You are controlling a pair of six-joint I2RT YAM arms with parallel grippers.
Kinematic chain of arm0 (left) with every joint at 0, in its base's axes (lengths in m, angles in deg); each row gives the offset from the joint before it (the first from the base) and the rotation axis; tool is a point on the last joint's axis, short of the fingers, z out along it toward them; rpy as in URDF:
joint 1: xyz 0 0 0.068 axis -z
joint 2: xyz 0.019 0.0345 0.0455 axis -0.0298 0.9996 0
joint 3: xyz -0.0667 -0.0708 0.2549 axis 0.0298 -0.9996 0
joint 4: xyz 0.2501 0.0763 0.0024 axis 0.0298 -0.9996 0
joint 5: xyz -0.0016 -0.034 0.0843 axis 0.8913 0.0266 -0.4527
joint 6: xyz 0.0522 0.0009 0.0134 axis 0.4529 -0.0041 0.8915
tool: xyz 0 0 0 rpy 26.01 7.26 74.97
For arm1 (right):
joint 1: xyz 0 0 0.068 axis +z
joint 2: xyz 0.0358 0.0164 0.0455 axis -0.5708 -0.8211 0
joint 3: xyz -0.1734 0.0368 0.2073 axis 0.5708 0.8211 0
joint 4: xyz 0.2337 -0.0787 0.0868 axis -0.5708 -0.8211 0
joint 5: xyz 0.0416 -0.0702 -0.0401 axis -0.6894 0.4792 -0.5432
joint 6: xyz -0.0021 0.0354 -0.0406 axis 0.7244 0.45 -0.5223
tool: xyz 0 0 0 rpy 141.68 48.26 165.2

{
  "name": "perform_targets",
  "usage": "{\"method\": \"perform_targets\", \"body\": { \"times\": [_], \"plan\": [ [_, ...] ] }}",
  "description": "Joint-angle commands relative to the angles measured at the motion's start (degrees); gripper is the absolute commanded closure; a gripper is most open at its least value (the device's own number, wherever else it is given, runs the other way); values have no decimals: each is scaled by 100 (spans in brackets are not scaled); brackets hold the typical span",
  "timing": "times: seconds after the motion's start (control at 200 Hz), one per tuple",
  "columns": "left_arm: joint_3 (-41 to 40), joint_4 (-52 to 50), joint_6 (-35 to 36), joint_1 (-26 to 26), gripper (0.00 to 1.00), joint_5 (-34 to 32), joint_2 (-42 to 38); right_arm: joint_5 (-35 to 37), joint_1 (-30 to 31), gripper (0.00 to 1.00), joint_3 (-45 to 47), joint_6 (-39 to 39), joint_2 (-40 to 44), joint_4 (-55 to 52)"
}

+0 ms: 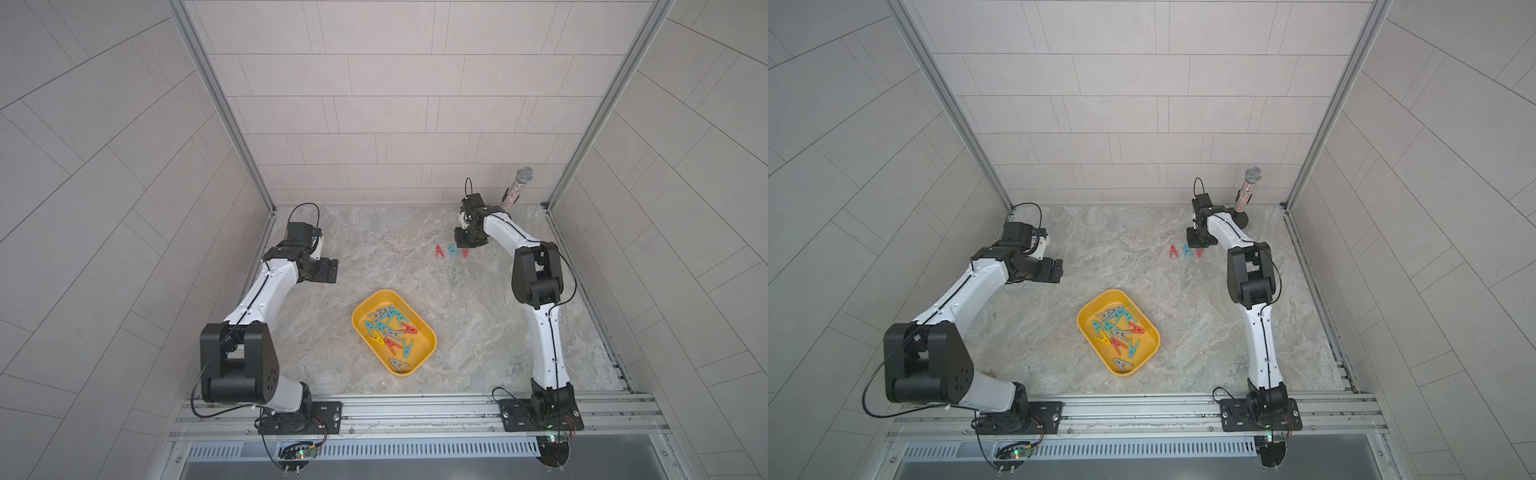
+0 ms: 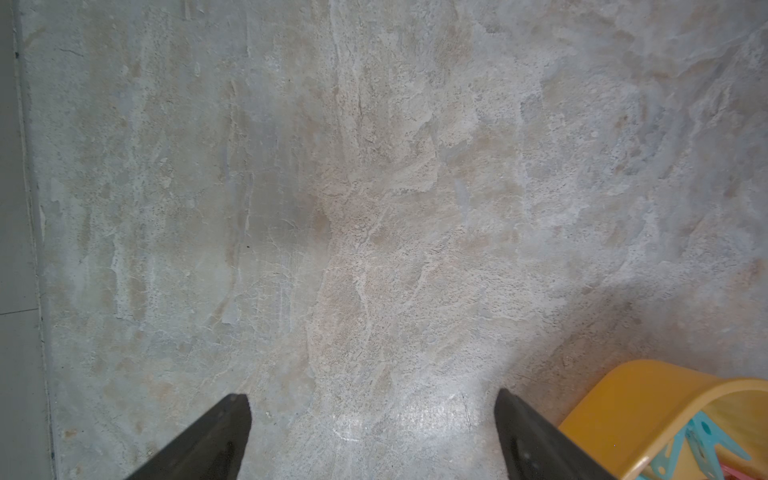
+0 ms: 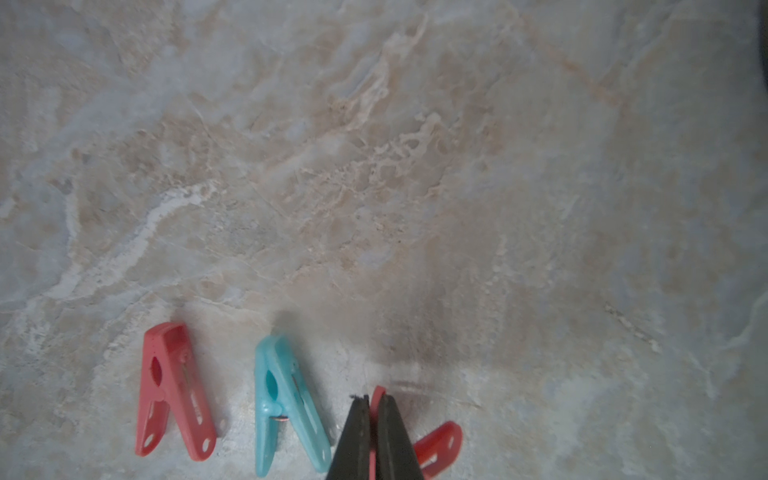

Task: Take the clothespins out of the storage box
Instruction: Place the clothespin at the center of the board, then pick up the clothespin from the storage box.

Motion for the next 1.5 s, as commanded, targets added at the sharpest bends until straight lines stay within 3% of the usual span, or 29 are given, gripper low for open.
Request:
{"method": "perform_targets", "body": {
  "times": [0.0, 0.375, 0.705, 1.136, 1.491],
  "plan": [
    [-76, -97, 49, -42, 0, 49, -72, 126, -24, 92, -159, 2, -213, -157],
    [-81, -96, 52, -37, 0, 60, -97, 149, -25, 82, -263, 0, -140, -236],
    [-77, -91, 58, -42, 0, 82, -96, -62, 35, 79, -83, 121, 605, -256],
    [-92, -78, 67, -43, 0, -13, -140, -209, 566, 79, 1331, 410, 2154, 129],
    [-92, -70, 67, -35, 0, -4, -130, -345, 1610, 78, 2573, 360, 3501, 314]
  ]
}}
